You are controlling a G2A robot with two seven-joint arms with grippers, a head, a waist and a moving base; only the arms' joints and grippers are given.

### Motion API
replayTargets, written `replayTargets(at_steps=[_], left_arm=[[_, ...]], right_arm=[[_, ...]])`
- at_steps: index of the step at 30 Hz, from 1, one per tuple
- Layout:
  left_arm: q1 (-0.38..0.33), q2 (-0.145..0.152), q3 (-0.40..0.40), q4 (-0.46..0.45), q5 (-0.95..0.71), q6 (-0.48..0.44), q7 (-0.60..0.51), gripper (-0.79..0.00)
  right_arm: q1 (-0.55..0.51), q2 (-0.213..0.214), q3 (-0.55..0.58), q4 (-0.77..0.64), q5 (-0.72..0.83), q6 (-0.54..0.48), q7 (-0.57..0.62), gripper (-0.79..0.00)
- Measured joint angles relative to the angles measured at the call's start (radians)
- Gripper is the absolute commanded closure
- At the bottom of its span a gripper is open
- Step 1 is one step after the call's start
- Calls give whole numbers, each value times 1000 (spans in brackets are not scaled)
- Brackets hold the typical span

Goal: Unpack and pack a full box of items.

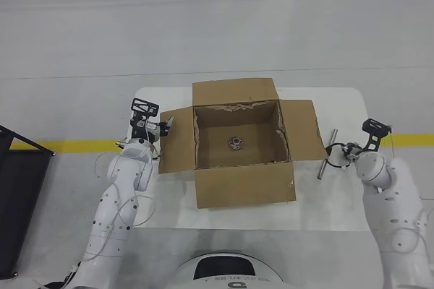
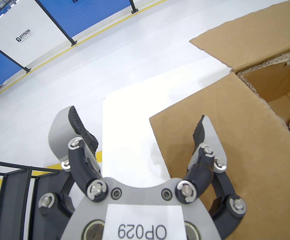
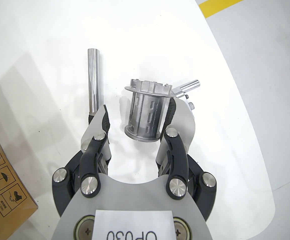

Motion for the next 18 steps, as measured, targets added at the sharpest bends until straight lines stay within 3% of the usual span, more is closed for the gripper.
replayTargets(at_steps=[7, 11, 13, 15, 18], left_arm=[[0, 0, 0, 0, 0, 0, 0, -785], [0, 0, 0, 0, 0, 0, 0, -785], [0, 0, 0, 0, 0, 0, 0, -785], [0, 0, 0, 0, 0, 0, 0, -785], [0, 0, 0, 0, 0, 0, 0, -785]], right_arm=[[11, -1, -19, 15, -20, -14, 45, -345], [24, -1, -23, 33, -20, -23, 61, -286], [28, -1, -20, 36, -17, -25, 63, -203], [28, 0, -6, 33, -3, -28, 61, 0], [19, 2, 23, 18, 23, -33, 51, 0]])
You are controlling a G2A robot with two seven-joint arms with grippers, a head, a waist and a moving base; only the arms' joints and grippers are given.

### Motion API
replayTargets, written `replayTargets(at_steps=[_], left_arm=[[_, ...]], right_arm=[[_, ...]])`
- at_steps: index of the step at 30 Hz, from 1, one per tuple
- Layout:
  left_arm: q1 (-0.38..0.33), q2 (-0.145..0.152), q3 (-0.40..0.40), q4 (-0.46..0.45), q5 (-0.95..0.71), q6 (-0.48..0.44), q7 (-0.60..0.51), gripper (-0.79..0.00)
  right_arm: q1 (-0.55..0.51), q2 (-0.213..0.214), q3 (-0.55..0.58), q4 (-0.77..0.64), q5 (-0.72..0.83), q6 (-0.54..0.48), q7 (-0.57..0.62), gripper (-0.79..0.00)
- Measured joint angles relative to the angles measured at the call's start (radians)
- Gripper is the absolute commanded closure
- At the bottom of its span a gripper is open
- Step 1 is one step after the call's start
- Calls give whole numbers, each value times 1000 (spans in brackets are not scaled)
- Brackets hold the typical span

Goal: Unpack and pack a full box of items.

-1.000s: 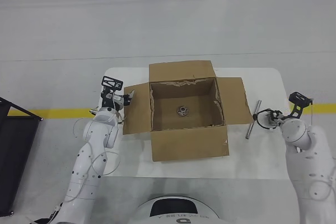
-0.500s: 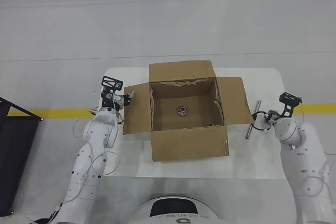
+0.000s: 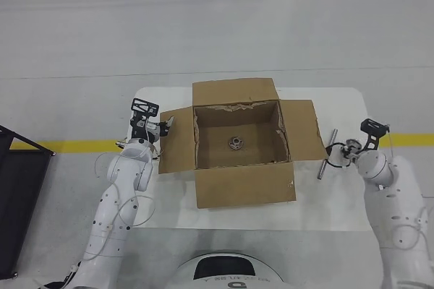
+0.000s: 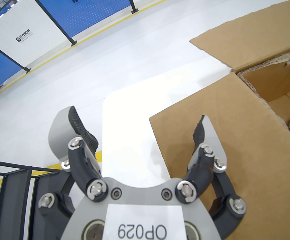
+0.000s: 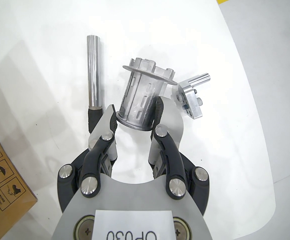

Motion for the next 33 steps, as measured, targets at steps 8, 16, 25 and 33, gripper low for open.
replayTargets(at_steps=[8, 16, 25, 33], left_arm=[[0, 0, 0, 0, 0, 0, 0, -785], [0, 0, 0, 0, 0, 0, 0, -785], [0, 0, 0, 0, 0, 0, 0, -785], [0, 0, 0, 0, 0, 0, 0, -785]], right_arm=[[-82, 4, 83, -113, 69, -33, -21, 0], [-223, 4, 196, -279, 196, -95, -53, 0], [-387, -10, 315, -465, 446, -275, -179, 0], [-484, -18, 379, -569, 495, -299, -257, -18]])
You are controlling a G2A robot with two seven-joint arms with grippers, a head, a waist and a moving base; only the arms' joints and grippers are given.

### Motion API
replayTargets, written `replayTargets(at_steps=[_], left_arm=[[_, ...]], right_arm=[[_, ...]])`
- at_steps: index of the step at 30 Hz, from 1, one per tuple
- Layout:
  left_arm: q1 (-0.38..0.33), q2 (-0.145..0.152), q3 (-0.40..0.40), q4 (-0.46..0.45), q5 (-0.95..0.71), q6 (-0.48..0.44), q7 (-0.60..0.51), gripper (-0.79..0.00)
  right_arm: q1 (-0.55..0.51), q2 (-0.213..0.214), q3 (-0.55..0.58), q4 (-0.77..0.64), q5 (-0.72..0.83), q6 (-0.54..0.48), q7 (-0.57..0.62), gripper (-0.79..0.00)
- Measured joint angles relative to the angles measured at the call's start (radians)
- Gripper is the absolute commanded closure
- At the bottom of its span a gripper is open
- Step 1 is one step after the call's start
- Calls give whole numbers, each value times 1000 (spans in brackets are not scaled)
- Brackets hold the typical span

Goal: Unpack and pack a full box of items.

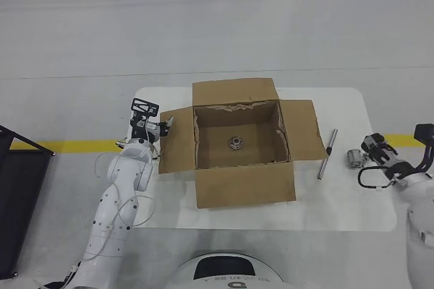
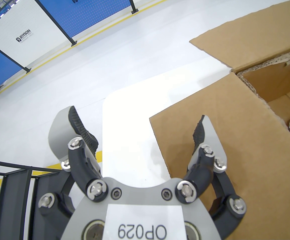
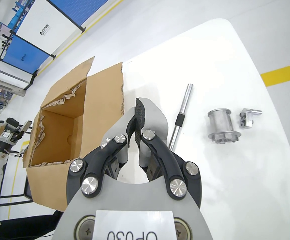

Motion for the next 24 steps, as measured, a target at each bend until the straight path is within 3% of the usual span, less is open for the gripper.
replayTargets(at_steps=[3, 5, 7, 12, 17, 20, 24], left_arm=[[0, 0, 0, 0, 0, 0, 0, -785], [0, 0, 0, 0, 0, 0, 0, -785], [0, 0, 0, 0, 0, 0, 0, -785], [0, 0, 0, 0, 0, 0, 0, -785], [0, 0, 0, 0, 0, 0, 0, -785], [0, 0, 0, 0, 0, 0, 0, -785], [0, 0, 0, 0, 0, 0, 0, -785]], right_arm=[[36, 2, -9, 37, -39, 94, 7, -332], [65, 7, -24, 74, -80, 144, 61, -600], [92, 13, -52, 111, -141, 168, 106, -785], [210, 25, -177, 249, -330, 184, 204, -776], [349, 24, -261, 396, -408, 284, 211, -671], [402, 24, -291, 465, -454, 318, 219, -650], [439, 23, -326, 519, -481, 323, 247, -557]])
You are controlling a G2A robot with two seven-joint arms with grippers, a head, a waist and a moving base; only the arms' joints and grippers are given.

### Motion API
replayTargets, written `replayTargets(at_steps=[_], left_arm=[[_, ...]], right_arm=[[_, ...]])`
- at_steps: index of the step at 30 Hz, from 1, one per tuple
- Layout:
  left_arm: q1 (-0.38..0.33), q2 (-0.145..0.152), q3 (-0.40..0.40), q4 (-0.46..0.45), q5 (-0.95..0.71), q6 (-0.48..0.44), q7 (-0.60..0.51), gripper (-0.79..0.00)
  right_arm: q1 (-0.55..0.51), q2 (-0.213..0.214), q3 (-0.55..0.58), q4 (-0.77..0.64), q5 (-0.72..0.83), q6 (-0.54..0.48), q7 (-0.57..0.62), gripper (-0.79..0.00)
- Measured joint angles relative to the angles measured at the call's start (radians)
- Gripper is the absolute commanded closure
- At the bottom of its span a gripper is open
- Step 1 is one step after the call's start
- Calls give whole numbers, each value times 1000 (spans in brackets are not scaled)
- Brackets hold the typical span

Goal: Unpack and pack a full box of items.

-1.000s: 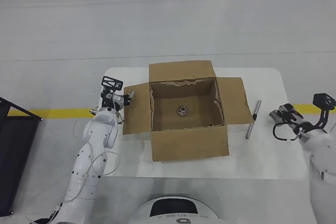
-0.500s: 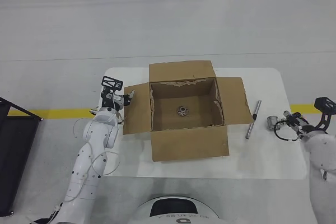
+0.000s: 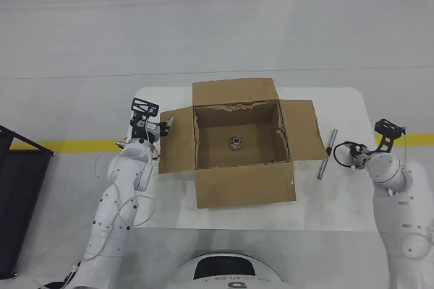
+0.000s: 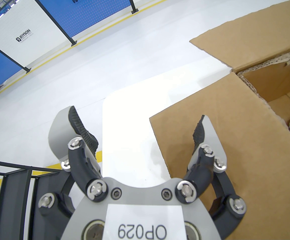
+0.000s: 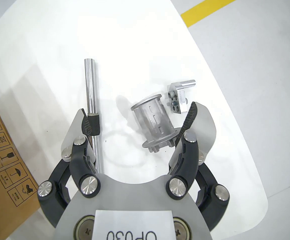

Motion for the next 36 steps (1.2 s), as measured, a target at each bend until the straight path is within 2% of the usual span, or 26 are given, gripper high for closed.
replayTargets(at_steps=[9, 13, 17, 24, 27, 29, 31, 36], left_arm=[[0, 0, 0, 0, 0, 0, 0, -785], [0, 0, 0, 0, 0, 0, 0, -785], [0, 0, 0, 0, 0, 0, 0, -785], [0, 0, 0, 0, 0, 0, 0, -785], [0, 0, 0, 0, 0, 0, 0, -785], [0, 0, 0, 0, 0, 0, 0, -785], [0, 0, 0, 0, 0, 0, 0, -785], [0, 0, 0, 0, 0, 0, 0, -785]], right_arm=[[-4, 0, -21, 0, -33, -5, 33, -391], [-14, 0, -15, -13, -31, -2, 38, -400], [5, -2, -33, 9, -38, 0, 51, -480], [61, -6, -68, 66, -49, 2, 49, -425], [78, -6, -74, 85, -53, 0, 49, -369], [89, -6, -78, 100, -60, 3, 48, -302], [97, -7, -82, 111, -68, 7, 45, -15], [83, -5, -60, 88, -30, -34, 42, 0]])
